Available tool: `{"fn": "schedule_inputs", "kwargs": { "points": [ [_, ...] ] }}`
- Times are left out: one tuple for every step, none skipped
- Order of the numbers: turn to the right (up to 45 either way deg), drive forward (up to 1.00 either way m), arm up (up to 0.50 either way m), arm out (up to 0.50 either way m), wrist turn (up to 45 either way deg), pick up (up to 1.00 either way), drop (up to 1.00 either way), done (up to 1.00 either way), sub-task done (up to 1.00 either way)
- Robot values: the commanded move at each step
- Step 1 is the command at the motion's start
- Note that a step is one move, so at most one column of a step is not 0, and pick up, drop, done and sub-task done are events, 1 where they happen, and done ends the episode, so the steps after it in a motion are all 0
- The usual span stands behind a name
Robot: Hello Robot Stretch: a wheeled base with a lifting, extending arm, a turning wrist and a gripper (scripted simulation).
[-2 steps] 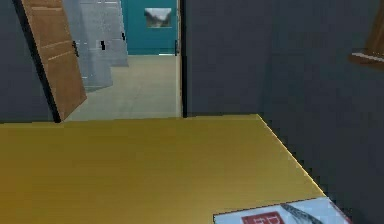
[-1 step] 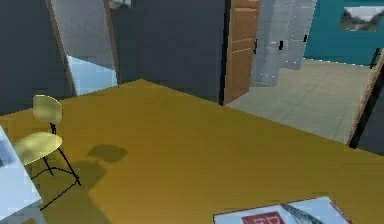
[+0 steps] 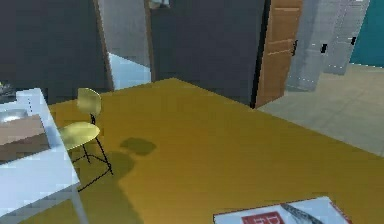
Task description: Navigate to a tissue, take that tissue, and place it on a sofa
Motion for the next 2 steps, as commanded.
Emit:
{"fn": "schedule_inputs", "kwargs": {
  "points": [
    [0.0,0.85,0.00,0.00,0.0,0.00,0.00,0.00,0.00],
    [-21.0,0.00,0.00,0.00,0.0,0.00,0.00,0.00,0.00]
  ]
}}
